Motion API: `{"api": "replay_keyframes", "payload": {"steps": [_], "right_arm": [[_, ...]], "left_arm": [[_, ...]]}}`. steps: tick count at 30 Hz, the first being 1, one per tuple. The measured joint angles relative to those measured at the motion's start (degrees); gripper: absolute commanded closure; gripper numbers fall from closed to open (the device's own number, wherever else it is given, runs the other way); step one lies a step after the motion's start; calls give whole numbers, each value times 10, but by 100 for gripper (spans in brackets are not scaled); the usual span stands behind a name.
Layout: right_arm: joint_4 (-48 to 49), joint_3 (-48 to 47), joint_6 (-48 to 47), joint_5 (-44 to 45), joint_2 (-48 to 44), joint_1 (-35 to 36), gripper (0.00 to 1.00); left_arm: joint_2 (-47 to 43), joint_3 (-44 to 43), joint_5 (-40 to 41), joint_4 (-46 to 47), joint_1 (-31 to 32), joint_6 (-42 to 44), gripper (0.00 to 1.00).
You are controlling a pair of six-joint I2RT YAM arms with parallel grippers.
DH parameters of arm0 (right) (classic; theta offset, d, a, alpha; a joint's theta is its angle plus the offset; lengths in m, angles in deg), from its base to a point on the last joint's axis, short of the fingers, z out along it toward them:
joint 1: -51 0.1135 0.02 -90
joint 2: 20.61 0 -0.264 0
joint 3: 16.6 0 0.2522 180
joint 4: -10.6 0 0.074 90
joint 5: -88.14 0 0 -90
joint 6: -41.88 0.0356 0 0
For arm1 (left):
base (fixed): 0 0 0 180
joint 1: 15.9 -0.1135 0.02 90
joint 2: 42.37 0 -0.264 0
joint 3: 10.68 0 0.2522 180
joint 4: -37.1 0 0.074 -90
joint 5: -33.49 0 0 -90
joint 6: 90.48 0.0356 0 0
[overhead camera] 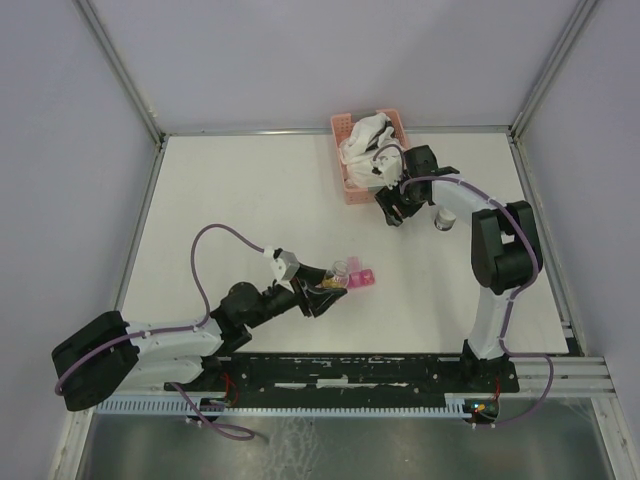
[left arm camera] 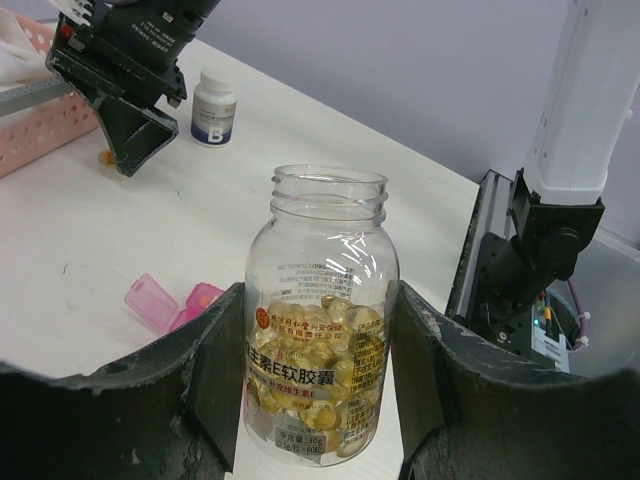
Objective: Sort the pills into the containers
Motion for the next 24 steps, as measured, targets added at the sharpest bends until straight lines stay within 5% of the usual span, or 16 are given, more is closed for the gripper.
{"api": "replay_keyframes", "payload": {"steps": [6,16,24], "right_arm": [[-1,24,8,-53,-47,-5,25],[15,141,-18,-304,-312,-14,23],[18,177,-15,-442,-344,-13,23]], "left_arm": [[0,0,0,9,0,-4,97],[7,0,5,34,0,-11,97],[9,1,5,38,0,-13,97]]}}
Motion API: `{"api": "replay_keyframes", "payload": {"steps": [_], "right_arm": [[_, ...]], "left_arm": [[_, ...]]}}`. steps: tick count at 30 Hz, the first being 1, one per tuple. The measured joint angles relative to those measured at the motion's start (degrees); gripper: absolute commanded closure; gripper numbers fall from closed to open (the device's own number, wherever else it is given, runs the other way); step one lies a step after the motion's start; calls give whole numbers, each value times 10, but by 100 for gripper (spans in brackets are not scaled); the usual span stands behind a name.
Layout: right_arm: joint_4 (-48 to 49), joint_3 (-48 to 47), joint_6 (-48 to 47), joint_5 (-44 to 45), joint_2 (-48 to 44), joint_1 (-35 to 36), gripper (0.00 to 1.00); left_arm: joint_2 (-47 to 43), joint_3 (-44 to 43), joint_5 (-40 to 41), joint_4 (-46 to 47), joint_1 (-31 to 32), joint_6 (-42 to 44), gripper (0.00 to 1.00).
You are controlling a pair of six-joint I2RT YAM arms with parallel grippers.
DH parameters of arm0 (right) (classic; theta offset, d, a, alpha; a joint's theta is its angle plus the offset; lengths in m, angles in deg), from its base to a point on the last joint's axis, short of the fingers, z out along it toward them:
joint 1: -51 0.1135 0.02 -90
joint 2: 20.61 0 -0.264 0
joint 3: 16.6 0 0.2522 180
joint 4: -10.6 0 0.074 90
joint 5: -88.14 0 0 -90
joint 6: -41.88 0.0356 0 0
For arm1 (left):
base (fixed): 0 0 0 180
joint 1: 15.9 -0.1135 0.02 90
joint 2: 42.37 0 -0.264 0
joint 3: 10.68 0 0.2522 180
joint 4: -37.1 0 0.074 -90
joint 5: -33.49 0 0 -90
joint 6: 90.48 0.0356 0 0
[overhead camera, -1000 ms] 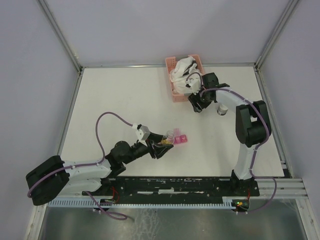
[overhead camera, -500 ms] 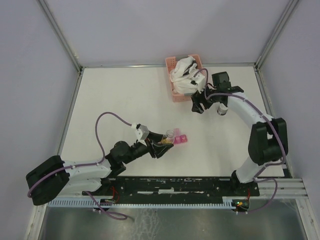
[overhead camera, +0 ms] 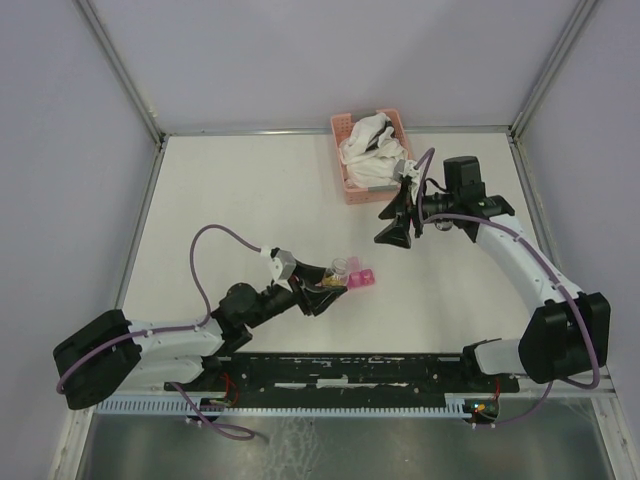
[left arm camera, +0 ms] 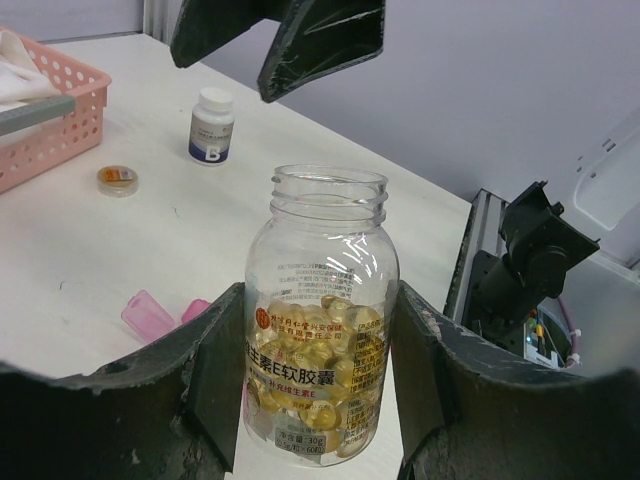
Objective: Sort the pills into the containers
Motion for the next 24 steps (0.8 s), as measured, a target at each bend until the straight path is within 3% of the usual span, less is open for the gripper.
{"api": "replay_keyframes", "payload": {"steps": [7,15,24], "right_arm": [[-38,13,-66,-91,-22,0,22],[-46,32,-89,-93,-22,1,22],[-88,31,-141,-94,-21,2,22]], "left_arm": [[-12,15,1,5,0,0,97],[7,19,11,80,0,-5,97],[7,20,-14,86,-18,-5,97]]}}
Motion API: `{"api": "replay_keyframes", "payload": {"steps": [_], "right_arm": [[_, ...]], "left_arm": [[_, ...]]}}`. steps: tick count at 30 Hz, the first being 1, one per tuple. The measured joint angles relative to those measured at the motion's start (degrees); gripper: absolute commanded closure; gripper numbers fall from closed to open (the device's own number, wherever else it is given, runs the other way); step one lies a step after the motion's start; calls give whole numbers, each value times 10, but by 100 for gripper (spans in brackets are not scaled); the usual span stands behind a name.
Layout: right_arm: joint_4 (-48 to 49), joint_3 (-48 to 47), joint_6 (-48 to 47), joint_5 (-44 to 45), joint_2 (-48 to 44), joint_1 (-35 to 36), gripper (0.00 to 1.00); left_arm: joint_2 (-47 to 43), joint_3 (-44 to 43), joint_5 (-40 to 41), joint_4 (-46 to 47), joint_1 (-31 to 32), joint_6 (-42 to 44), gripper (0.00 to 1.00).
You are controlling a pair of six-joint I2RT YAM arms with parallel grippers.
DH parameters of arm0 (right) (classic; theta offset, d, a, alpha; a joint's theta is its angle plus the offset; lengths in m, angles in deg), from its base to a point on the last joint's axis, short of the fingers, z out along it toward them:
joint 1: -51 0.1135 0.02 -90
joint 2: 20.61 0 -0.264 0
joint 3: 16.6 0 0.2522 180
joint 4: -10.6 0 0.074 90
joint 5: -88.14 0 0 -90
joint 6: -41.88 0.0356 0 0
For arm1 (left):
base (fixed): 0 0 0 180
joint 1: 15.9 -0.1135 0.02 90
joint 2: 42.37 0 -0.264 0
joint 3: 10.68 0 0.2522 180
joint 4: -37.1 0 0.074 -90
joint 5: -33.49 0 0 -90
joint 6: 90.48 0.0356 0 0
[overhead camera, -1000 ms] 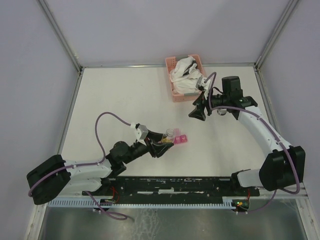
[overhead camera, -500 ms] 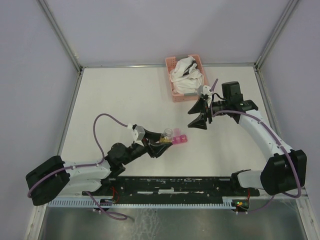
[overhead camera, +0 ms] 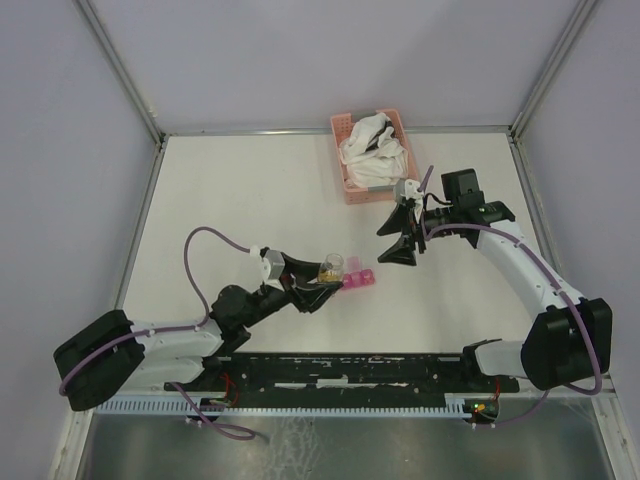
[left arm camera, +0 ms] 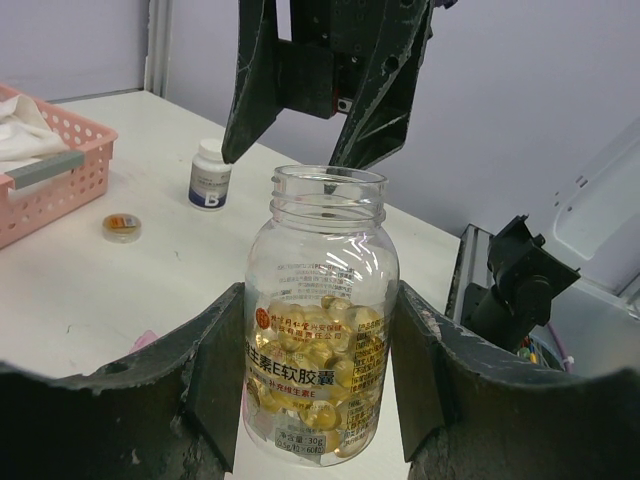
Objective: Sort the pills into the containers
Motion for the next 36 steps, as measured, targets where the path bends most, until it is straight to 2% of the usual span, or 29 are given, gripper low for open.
{"api": "replay_keyframes", "payload": {"steps": [7,9,12,16,21,24,27,36], "right_arm": [[-34,0,-50,17,0,0,22],[-43,0,-76,26,2,0,19],[-93,-5,-177,43,8,0,14],[-201,-19,-354,75,42,2,14],[-254,-22,-431,87,64,3,14],[-237,-22,-408,90,57,9,13],[-175,-15,-329,92,35,17,13],[111,55,35,46,-30,48,13]], "left_arm": [[-16,-1,-49,-7,-22,0,97],[-16,-4,-77,-12,-35,-1,97],[-16,-16,-128,-14,-54,0,97],[-16,-26,-178,-16,-63,2,97],[-16,-27,-199,-30,-63,11,97],[-11,-27,-196,-22,-63,10,97],[13,-27,-173,9,-63,10,97],[76,-35,-44,122,-63,-2,97]]}}
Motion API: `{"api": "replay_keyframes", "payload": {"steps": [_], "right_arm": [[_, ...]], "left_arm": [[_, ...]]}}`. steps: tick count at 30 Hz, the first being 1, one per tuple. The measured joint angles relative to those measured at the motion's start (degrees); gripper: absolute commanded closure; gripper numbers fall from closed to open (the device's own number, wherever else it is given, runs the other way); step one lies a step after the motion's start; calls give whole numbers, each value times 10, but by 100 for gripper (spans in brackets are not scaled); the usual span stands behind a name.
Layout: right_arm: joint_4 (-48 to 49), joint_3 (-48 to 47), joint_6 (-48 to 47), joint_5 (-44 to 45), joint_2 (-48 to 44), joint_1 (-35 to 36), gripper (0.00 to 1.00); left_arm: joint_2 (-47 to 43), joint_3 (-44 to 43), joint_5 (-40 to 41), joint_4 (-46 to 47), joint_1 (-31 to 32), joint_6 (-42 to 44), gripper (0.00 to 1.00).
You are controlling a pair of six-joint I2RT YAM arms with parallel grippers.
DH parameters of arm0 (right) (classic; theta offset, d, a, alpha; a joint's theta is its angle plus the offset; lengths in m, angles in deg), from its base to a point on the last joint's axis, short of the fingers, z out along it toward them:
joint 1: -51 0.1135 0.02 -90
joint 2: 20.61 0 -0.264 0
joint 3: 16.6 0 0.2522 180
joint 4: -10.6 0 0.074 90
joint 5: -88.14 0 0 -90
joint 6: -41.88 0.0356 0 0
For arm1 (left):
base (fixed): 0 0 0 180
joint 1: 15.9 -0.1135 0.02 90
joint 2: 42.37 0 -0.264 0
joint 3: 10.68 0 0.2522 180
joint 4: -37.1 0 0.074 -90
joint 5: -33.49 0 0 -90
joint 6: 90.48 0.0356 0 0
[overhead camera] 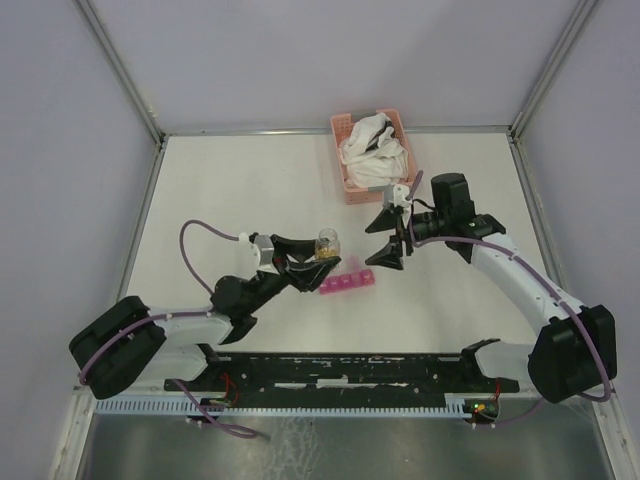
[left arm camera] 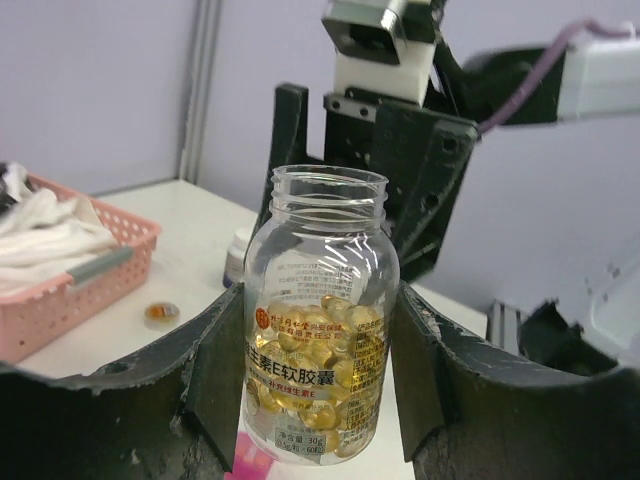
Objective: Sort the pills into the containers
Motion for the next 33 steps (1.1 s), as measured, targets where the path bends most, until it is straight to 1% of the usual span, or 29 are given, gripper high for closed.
{"api": "replay_keyframes", "payload": {"steps": [1,2,7,11,14,16,20,23,28,33], "right_arm": [[28,0,39,0,-1,3,13],[61,0,79,1,-2,19,13],[174,1,226,9,-2,65,13],[272,6,340,15,-2,94,14],[323,6,397,21,-1,106,15],[345,6,425,24,1,116,17],[353,6,444,28,4,131,18],[357,6,458,30,8,143,22],[359,6,477,33,17,155,22],[383,6,508,38,21,160,21]], "left_arm": [[0,-5,16,8,0,-6,97],[0,-10,28,13,0,-10,97],[-1,-40,80,34,0,-32,97],[-1,-52,92,34,0,-48,97],[-1,-59,93,34,0,-58,97],[-2,-61,94,34,0,-67,97],[-2,-61,95,34,0,-77,97],[-2,-63,94,34,1,-84,97],[-2,-67,94,35,1,-94,97],[-2,-68,92,35,2,-106,97]]}}
